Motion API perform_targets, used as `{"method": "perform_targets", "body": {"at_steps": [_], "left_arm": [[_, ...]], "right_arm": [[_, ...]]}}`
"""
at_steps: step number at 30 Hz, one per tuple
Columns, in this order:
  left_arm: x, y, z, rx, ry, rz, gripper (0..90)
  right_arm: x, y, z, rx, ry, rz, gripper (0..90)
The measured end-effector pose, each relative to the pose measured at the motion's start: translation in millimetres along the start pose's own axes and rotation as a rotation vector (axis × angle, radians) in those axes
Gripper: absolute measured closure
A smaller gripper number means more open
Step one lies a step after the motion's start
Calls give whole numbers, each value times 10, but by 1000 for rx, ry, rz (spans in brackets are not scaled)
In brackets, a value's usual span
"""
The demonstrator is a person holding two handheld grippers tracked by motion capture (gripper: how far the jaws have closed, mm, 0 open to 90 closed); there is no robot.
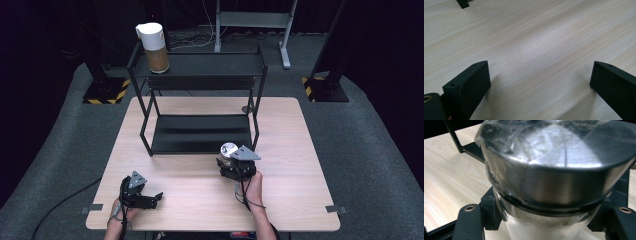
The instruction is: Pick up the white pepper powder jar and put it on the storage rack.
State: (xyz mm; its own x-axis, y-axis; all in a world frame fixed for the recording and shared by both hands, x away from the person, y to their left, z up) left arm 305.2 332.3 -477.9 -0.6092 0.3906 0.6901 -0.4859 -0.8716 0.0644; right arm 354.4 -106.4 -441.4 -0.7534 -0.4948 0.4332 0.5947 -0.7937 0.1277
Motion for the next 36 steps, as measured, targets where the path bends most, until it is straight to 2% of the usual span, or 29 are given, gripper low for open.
{"method": "perform_targets", "body": {"at_steps": [19, 36], "left_arm": [[-1, 1, 1, 0, 1, 0, 24], [-1, 1, 1, 0, 1, 0, 24]], "right_arm": [[-264, 195, 212, -14, -39, -14, 306], [-335, 320, 421, -9, -48, -38, 306]]}}
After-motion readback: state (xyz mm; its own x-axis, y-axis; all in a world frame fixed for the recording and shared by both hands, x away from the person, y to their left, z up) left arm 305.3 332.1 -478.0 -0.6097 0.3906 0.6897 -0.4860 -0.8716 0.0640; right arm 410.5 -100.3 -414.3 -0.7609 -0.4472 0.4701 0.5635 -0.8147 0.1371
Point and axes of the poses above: each handheld gripper's, and its own axes: x roughly backward along the jaws, z roughly out of its top, y roughly to its right, the point moved 6 cm from there along -x, roughly forward along the jaws, and after that the axes turned 5 degrees about x, right-handed, at the moved point
